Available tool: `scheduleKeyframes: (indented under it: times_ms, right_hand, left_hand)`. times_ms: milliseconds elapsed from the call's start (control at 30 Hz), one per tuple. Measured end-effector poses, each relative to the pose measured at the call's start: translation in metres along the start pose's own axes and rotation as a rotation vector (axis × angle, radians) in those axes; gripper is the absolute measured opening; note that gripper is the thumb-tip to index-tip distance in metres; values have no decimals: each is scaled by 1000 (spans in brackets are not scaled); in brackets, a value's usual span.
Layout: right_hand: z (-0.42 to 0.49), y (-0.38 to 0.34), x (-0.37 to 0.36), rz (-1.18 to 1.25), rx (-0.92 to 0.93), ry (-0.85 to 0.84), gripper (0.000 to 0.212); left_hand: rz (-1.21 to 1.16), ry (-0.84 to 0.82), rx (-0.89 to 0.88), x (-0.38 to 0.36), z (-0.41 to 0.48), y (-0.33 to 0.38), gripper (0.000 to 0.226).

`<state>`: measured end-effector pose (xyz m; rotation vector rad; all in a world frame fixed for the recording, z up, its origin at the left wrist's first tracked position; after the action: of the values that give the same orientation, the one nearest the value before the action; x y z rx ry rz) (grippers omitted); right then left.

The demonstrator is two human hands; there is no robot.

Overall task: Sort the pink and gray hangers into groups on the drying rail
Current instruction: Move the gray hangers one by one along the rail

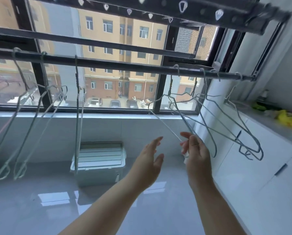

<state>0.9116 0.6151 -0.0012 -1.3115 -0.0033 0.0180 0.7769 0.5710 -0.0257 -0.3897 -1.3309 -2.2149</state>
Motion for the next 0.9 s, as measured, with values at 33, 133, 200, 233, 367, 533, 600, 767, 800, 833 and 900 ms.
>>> scheduleKeyframes:
  times_ms: [33, 133, 200, 233, 367, 533, 600, 767, 800, 833, 900]
  right_hand:
    - [3, -3, 0, 12, 14, 9, 32]
    - [18, -10, -4, 17, 51, 26, 33]
    - [30, -16, -10, 3, 78, 37, 33]
    - [36, -17, -14, 3, 77, 31, 33]
    - [58, -7, -33, 6, 6, -22, 35]
    - [47, 58, -36, 257, -280, -164, 43]
    - [31, 86, -31, 381, -413, -267, 46]
    - [-4, 126, 3, 480, -597, -374, 50]
    - [-8, 128, 11, 492, -613, -372, 50]
    - [-10, 129, 19, 504, -624, -364, 50]
    - [-11, 130, 36, 518, -618, -321, 51]
  left_hand:
    - [-16, 6, 14, 0, 0, -3, 50]
    - [-61, 36, 57, 3, -2, -12, 49]
    - [-81, 55, 81, 8, -2, -17, 49]
    - [-79, 64, 90, 12, -2, -20, 50]
    - [-59, 108, 150, 29, -3, -33, 53]
    - [8, 142, 195, 46, -11, -47, 57]
    - [89, 179, 207, 58, -14, -55, 57]
    - [346, 167, 341, 92, -30, -95, 56]
    - [381, 121, 376, 95, -34, -105, 55]
    - [376, 68, 402, 97, -38, -114, 52]
    - [224, -35, 384, 91, -44, -122, 40]
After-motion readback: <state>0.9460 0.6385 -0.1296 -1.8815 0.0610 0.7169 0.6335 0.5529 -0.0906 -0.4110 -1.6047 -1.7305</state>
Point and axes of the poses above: each hand's wrist, its own z-axis towards the middle knuckle, its own x-axis out of the back of the hand, y = z × x, the point moved 9 cm from there along z, towards the middle knuckle, and after that the axes turned 12 degrees about -x, right-handed, at the moved point
